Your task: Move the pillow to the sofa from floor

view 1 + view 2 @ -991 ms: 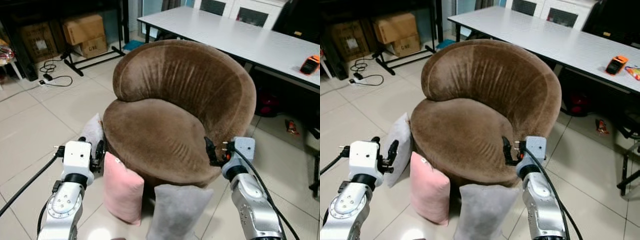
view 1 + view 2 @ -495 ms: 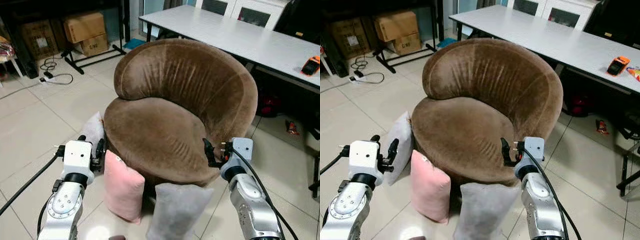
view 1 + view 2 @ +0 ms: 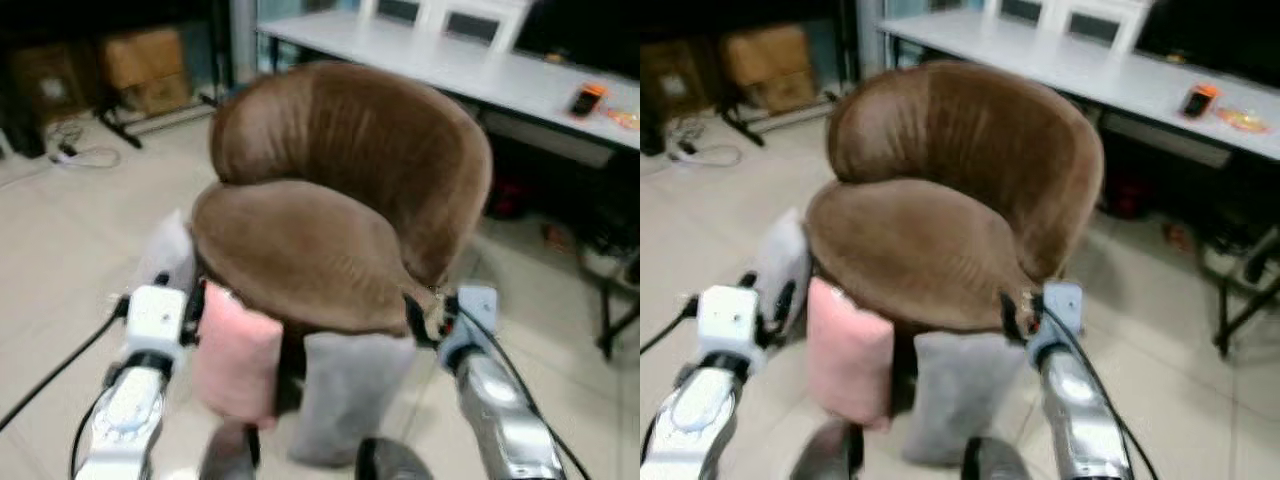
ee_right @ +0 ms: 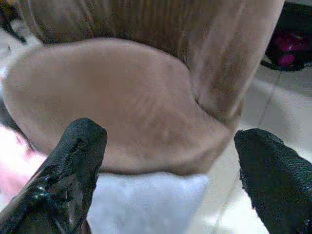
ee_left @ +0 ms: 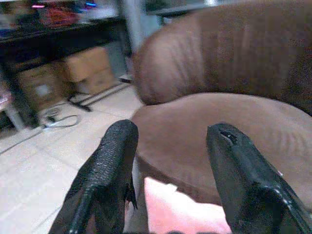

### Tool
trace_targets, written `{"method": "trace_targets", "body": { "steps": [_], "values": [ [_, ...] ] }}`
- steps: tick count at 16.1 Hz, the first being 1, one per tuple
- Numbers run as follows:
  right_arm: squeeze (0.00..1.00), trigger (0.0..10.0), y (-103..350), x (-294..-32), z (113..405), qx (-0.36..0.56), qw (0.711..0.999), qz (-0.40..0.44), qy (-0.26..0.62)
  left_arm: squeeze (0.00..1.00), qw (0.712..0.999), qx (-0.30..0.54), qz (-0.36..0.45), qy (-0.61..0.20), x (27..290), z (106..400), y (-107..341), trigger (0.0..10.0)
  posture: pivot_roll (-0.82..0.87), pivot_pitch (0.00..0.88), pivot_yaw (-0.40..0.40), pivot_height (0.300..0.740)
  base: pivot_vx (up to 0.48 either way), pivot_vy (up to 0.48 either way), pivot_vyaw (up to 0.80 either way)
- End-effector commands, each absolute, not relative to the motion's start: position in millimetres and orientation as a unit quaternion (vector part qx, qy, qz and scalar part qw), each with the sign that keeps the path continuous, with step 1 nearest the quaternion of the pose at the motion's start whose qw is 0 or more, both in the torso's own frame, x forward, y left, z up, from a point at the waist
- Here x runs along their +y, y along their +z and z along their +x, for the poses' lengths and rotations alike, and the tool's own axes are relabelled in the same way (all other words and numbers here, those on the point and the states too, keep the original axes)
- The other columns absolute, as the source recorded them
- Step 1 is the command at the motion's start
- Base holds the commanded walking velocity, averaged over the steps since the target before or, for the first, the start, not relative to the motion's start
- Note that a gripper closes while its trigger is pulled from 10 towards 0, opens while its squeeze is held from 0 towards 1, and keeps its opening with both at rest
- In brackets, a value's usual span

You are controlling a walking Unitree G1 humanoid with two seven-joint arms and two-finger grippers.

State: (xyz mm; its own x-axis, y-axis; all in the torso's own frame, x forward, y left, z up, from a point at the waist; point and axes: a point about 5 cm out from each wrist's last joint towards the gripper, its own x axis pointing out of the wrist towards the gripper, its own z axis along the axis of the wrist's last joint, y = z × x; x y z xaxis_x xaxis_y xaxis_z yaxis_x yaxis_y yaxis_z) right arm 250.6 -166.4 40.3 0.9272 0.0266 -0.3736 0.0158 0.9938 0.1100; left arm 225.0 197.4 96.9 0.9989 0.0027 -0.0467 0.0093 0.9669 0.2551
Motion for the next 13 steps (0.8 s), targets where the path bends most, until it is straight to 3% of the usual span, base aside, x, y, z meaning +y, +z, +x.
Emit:
{"method": "trace_targets", "body": {
  "steps": [1, 3, 4, 13],
  "values": [
    [0.0, 10.0, 45, -163, 256, 0.186, 0.981, 0.059, 0.011, 0.0, 0.991, 0.039, 0.13, -0.002, 197, 220, 90, 10.0, 0.06, 0.0, -0.086, 0.62, 0.0, 0.0, 0.0],
    [0.0, 10.0, 45, -161, 256, 0.185, 0.98, 0.068, 0.018, 0.0, 0.99, 0.038, 0.133, -0.007, 196, 219, 89, 10.0, 0.07, 0.0, -0.081, 0.62, 0.0, 0.0, 0.0],
    [1.0, 10.0, 46, -159, 256, 0.18, 0.98, 0.077, 0.018, 0.0, 0.99, 0.038, 0.134, -0.01, 196, 219, 89, 10.0, 0.07, 0.0, -0.074, 0.62, 0.0, 0.0, 0.0],
    [1.0, 10.0, 47, -152, 241, 0.169, 0.983, 0.066, 0.019, 0.0, 0.99, 0.023, 0.129, -0.056, 196, 219, 98, 10.0, 0.04, 0.0, 0.025, 0.62, 0.0, 0.0, 0.0]
  ]
}}
